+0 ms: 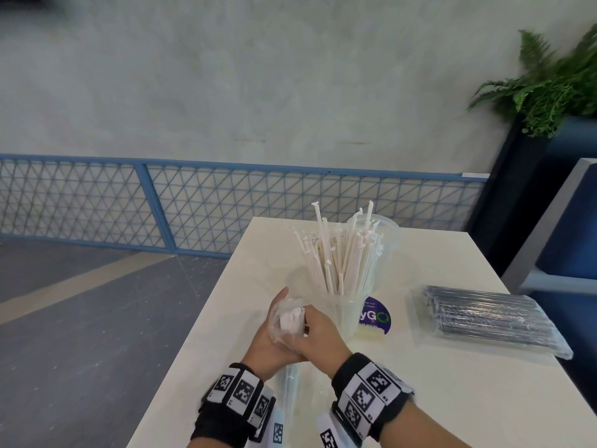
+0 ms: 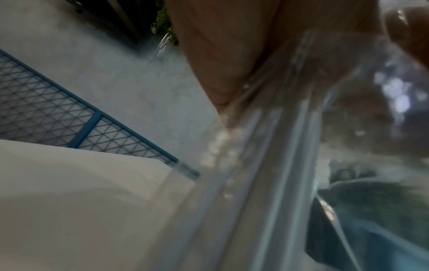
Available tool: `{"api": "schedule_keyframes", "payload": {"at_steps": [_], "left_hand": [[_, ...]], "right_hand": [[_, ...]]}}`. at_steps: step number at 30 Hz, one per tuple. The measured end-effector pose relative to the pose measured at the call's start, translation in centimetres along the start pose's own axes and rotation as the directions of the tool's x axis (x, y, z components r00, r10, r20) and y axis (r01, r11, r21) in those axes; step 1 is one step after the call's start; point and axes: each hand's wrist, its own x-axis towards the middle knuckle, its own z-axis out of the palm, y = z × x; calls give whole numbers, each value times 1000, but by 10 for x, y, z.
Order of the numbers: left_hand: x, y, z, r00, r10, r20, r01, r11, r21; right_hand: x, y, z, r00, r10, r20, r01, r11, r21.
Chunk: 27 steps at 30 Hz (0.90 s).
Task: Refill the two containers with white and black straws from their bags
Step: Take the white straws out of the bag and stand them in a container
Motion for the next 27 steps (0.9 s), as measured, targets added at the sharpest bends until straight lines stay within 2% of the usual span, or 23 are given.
{"api": "schedule_keyframes", "payload": {"at_steps": [6, 11, 15, 18, 21, 23, 27], "left_hand": [[1, -2, 3, 999, -47, -20, 47, 999, -24], [3, -3, 8, 998, -56, 18, 55, 998, 44], [4, 1, 8, 998, -8, 61, 8, 1000, 6], [6, -3, 8, 999, 27, 23, -26, 998, -51], [2, -6, 8, 998, -32, 58, 37, 995, -95], [-1, -9, 8, 996, -70, 57, 74, 994, -74], [-3, -16, 4, 997, -73, 22, 73, 997, 10]], "right_hand": [[0, 7, 4, 990, 51, -134, -28, 986, 166], [2, 4, -4, 996, 14, -83, -3, 992, 126], [4, 5, -4, 980, 28, -197, -3, 992, 124], [4, 2, -5, 968, -11, -252, 47, 989, 137], [6, -3, -13, 964, -34, -263, 84, 980, 179], [8, -12, -23, 957, -65, -282, 128, 969, 210], [10, -40, -43, 924, -177, -338, 285, 909, 304]]}}
